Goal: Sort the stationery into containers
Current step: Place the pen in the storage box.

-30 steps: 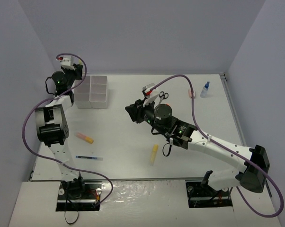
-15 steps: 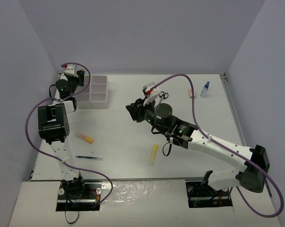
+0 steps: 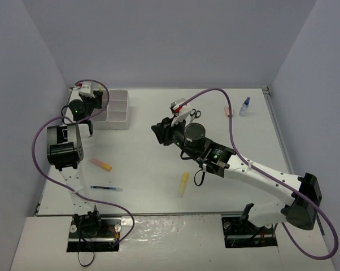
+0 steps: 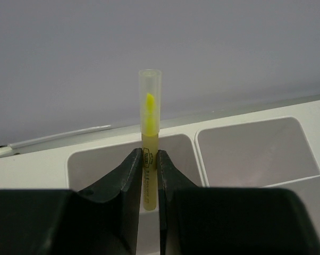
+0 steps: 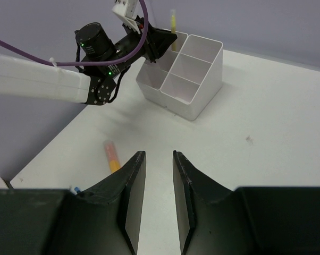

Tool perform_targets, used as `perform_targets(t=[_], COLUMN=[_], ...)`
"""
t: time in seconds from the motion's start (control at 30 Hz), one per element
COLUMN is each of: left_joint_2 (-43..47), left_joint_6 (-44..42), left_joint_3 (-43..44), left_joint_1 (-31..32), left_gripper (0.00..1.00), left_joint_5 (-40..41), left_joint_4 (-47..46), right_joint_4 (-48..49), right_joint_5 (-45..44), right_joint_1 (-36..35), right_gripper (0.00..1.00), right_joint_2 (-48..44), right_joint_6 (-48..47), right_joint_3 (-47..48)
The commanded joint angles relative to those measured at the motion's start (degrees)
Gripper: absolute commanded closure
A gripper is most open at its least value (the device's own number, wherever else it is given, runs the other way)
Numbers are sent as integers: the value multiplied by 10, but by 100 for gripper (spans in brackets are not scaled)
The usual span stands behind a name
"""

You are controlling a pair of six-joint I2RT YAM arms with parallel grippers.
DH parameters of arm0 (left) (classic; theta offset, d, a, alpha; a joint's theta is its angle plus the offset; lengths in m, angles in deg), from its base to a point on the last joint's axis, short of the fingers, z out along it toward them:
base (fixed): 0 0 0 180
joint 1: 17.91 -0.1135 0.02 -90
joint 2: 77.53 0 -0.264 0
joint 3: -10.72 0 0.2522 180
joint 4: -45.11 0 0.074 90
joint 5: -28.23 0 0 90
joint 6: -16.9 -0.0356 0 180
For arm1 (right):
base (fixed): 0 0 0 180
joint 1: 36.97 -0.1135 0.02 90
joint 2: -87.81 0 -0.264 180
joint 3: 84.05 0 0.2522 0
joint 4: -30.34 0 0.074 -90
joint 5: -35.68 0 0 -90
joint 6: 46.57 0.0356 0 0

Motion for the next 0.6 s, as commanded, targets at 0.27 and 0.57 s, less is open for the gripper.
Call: perform_targets(t=[0.27,0.57], left_joint_2=[22,21], left_joint_6=[9,4], left_joint_3=[8,4], left_joint_1=[-5,-3], left_gripper=[100,99], left_joint_5=[5,21], left_joint_4=[-63,-38], right_joint_4=[30,17], right_joint_5=[-38,-64], right_joint_1=[3,4], right_gripper=[75,75], right_joint_2=[-60,-88], right_joint_6=[5,12], right_joint_3=[-9,-22])
